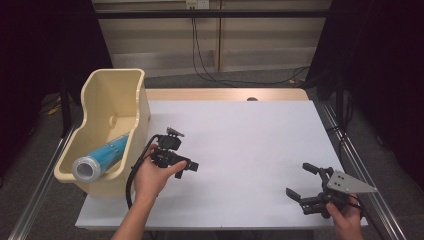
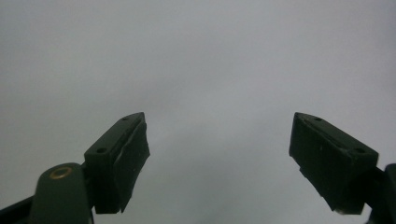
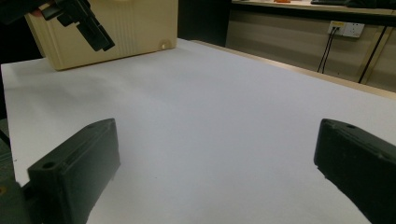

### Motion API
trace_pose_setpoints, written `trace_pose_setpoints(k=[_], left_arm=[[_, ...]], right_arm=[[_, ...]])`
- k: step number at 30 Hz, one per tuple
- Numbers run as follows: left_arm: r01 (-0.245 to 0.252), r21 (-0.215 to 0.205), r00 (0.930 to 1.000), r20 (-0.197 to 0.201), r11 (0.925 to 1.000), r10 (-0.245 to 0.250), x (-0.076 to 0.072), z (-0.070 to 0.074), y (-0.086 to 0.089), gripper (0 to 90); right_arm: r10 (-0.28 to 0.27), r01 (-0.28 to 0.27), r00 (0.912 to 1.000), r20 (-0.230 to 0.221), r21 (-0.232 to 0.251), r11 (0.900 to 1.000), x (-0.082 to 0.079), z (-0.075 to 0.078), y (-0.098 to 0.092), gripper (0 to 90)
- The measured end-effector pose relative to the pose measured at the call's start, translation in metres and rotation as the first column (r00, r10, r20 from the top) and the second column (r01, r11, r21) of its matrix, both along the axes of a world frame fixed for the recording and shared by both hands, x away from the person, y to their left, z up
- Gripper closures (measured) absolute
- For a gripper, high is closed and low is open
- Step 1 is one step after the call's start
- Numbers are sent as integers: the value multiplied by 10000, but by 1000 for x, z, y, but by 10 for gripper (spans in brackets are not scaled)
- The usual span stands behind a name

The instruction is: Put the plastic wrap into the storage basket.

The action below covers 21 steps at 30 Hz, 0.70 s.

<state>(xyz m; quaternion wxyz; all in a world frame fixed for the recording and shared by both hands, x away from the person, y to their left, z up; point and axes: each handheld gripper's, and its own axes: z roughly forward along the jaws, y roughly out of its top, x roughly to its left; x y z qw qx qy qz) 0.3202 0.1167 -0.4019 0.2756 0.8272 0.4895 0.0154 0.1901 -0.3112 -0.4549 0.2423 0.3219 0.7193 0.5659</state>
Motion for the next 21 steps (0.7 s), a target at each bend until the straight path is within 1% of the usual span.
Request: trace_pose_setpoints(k=[1, 2, 4, 5, 6, 7, 8, 9, 10, 11, 13, 14, 15, 16, 17, 19, 20, 21], left_arm=[[128, -116, 9994, 309, 9999, -125, -2, -4, 0, 194], [144, -340, 9980, 617, 9993, -123, -6, -8, 1, 189], [188, -692, 9929, 1182, 9974, -105, -12, -15, 2, 188], [203, -860, 9875, 1578, 9961, -65, -16, -18, 3, 185], [278, -954, 9793, 2022, 9951, -79, -19, -21, 5, 183], [260, -1079, 9702, 2422, 9938, 9, -24, -24, 5, 170], [357, -1116, 9571, 2896, 9931, -18, -27, -27, 8, 161], [411, -1239, 9471, 3210, 9914, 8, -31, -30, 10, 161], [472, -1334, 9343, 3565, 9899, 35, -34, -32, 11, 162], [542, -1254, 9200, 3918, 9906, -7, -36, -33, 12, 161], [642, -1339, 8944, 4473, 9889, 25, -40, -33, 13, 150], [728, -1228, 8851, 4653, 9898, -74, -41, -34, 14, 148], [730, -1299, 8823, 4707, 9888, -33, -41, -34, 15, 143], [755, -1546, 8880, 4599, 9851, 41, -41, -36, 15, 141], [747, -1534, 8912, 4536, 9853, 31, -41, -37, 16, 139], [703, -1600, 8918, 4523, 9846, 98, -40, -39, 16, 137], [746, -1622, 8909, 4542, 9839, 74, -40, -39, 16, 137], [765, -1595, 8832, 4689, 9842, 74, -41, -38, 17, 137]], right_arm=[[1, -1, 10000, 4, -7, 10000, 0, 0, 0, 0], [-9, 9, 10000, 8, -13, 10000, 0, 0, 0, 0], [-21, 21, 10000, 2, -31, 10000, 0, 0, -1, 0], [-23, 23, 10000, 11, -31, 10000, 0, 0, -1, 0], [-22, 23, 10000, 24, -23, 10000, -1, 0, -1, 0], [-29, 29, 10000, 28, -12, 10000, -1, 0, -1, 0], [-22, 22, 10000, 11, -27, 10000, -1, 0, -1, 0], [-41, 41, 10000, 16, -30, 10000, -1, -1, -1, 0], [-37, 37, 10000, 13, -42, 10000, -1, -1, -1, 0], [-30, 30, 10000, 13, -34, 10000, -1, -1, -1, 0], [-38, 38, 10000, 46, -50, 10000, -1, 0, 0, 0], [-29, 29, 10000, 46, -60, 10000, -1, 0, 0, 0], [-35, 35, 10000, 71, -65, 10000, -1, 1, 1, 0], [-20, 21, 10000, 77, -63, 10000, -1, 1, 2, 0], [5, -4, 10000, 90, -93, 10000, -1, 1, 2, 0], [24, -24, 10000, 57, -93, 10000, -2, 0, 2, 0], [12, -11, 10000, 41, -57, 10000, -2, 0, 2, 0], [34, -34, 10000, 36, -82, 10000, -1, 0, 2, 0]])
